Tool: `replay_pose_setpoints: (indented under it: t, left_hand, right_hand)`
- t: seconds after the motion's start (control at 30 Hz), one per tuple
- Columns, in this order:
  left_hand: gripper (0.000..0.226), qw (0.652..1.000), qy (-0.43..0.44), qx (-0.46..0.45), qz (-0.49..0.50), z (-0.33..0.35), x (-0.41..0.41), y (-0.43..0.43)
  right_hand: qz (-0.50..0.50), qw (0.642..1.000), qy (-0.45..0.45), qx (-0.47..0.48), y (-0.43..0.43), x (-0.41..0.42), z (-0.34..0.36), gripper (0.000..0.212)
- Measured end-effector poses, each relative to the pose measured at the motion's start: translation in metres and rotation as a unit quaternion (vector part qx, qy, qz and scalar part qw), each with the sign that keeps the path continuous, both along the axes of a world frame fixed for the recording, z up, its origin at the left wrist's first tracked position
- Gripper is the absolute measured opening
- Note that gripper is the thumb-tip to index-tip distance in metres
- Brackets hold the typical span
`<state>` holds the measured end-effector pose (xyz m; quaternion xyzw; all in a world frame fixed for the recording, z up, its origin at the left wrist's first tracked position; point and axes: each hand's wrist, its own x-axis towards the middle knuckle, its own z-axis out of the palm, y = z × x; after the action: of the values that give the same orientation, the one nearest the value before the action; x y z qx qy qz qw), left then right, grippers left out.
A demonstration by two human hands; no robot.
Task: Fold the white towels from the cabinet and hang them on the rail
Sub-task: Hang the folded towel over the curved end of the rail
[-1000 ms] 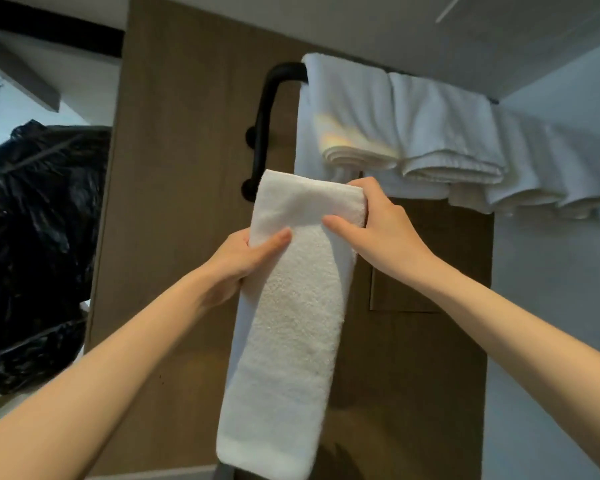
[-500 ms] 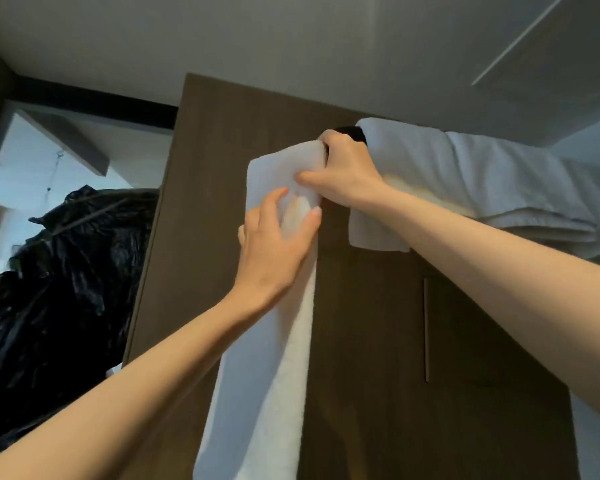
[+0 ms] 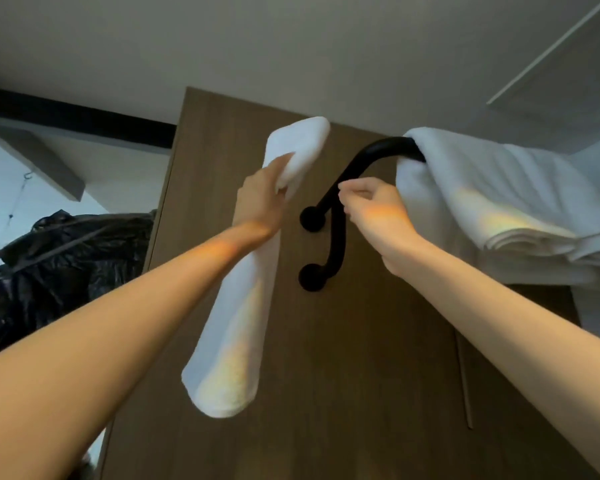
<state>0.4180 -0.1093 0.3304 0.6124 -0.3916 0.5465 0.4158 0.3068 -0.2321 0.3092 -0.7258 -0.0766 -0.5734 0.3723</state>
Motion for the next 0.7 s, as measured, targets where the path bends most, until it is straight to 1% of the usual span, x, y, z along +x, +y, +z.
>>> replay_pose_setpoints:
  t: [0.1,0.23,0.33,0.43,0.5,0.57,0.63,0.7]
  left_hand:
    - [0.051,0.999,-0.03,0.022,-0.038,0.024,0.021,-0.01]
    - [0.058,0.996,-0.05,0.025,-0.067,0.052,0.023,-0.039]
    - [0.054,0.994,-0.038,0.053,-0.091,0.067,0.019,-0.061]
    - [0.057,0.987,-0.012,0.08,-0.139,0.074,0.025,-0.075]
    - [0.059,0.98,0.007,0.104,-0.167,0.079,0.029,-0.079]
    - [0.062,0.972,0.013,0.139,-0.188,0.084,0.032,-0.082]
    - [0.065,0.966,0.011,0.163,-0.2,0.086,0.034,-0.085]
    - [0.068,0.961,0.008,0.169,-0.218,0.084,0.035,-0.087]
  right_hand:
    - [-0.028,0.999,0.009,0.012,-0.016,0.011,-0.02,0.026]
    - [-0.054,0.998,-0.008,0.02,-0.036,0.025,-0.029,0.036]
    - [-0.05,0.999,-0.012,0.019,-0.047,0.035,-0.03,0.049]
    - [-0.062,0.998,-0.015,0.011,-0.053,0.045,-0.027,0.065]
    - [-0.121,0.992,-0.045,-0.007,-0.055,0.051,-0.022,0.073]
    - [-0.196,0.975,-0.103,-0.032,-0.06,0.059,-0.014,0.078]
    - [-0.257,0.953,-0.153,-0.054,-0.066,0.068,-0.007,0.079]
    - [-0.29,0.936,-0.191,-0.061,-0.072,0.077,0.003,0.079]
